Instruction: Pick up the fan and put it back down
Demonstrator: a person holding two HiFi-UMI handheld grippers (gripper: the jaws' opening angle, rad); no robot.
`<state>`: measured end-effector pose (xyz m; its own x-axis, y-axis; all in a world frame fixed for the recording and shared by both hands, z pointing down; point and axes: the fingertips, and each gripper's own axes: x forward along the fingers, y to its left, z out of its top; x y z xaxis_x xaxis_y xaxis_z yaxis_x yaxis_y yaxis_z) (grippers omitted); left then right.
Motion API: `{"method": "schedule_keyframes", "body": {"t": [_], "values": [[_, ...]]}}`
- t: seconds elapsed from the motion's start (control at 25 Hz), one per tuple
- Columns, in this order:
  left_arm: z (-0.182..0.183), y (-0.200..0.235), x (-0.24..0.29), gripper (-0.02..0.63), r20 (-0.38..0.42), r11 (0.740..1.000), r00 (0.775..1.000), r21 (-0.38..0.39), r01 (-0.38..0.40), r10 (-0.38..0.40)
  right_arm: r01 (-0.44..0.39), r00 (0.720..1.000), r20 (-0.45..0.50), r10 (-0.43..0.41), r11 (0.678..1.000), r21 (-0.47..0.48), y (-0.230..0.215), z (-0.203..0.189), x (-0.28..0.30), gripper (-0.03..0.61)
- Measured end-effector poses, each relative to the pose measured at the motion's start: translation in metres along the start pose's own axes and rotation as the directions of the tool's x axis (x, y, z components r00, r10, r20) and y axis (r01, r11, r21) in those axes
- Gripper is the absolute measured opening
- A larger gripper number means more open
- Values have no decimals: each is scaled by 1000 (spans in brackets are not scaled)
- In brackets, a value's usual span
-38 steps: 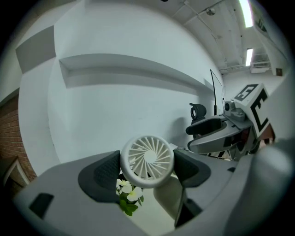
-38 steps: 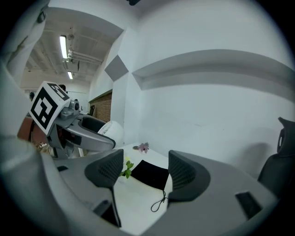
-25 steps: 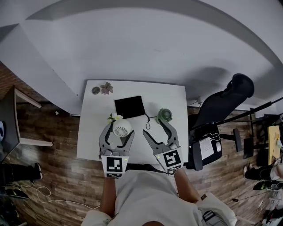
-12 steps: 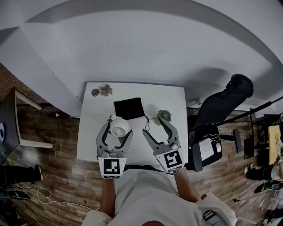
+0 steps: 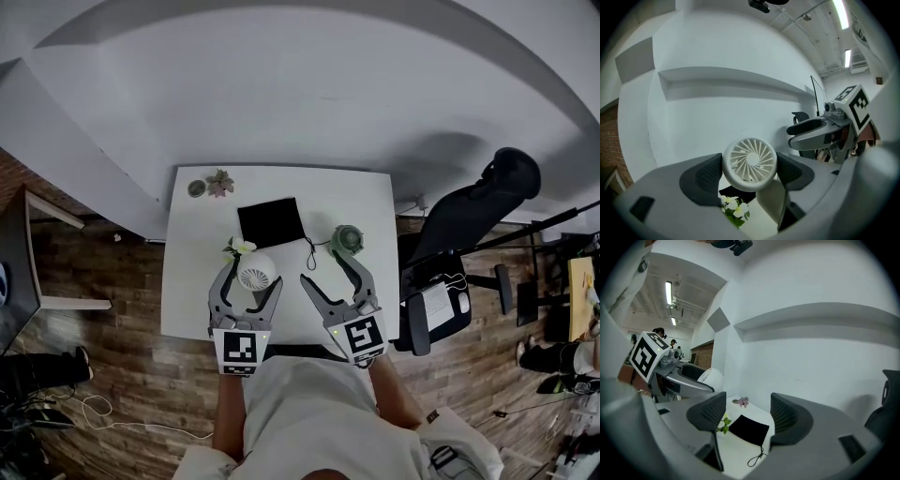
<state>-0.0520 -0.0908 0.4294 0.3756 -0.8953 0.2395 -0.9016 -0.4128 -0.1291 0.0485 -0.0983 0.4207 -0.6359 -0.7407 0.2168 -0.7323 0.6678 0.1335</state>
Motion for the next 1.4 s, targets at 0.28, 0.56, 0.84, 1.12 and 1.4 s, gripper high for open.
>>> {"method": "schedule_keyframes", "body": {"t": [0.28,0.56,0.84,1.12,1.4], "values": [[-38,-8,9,359,-85,999,995,-29,43,-45,-14,996,-83,17,999,31,9,-34,6,298],[-74,-19,17,359,-157,995,983,-55,85,-93,-32,984,-173,41,998,54,20,-72,11,298],[-115,-31,20,359,-239,990,962,-86,116,-133,-45,964,-257,66,995,84,30,-111,13,298],[-155,-45,21,359,-314,982,934,-125,139,-172,-54,942,-325,90,992,118,40,-146,13,296],[-193,-57,26,359,-383,978,902,-139,156,-198,-64,921,-372,112,988,139,48,-175,16,296]]}}
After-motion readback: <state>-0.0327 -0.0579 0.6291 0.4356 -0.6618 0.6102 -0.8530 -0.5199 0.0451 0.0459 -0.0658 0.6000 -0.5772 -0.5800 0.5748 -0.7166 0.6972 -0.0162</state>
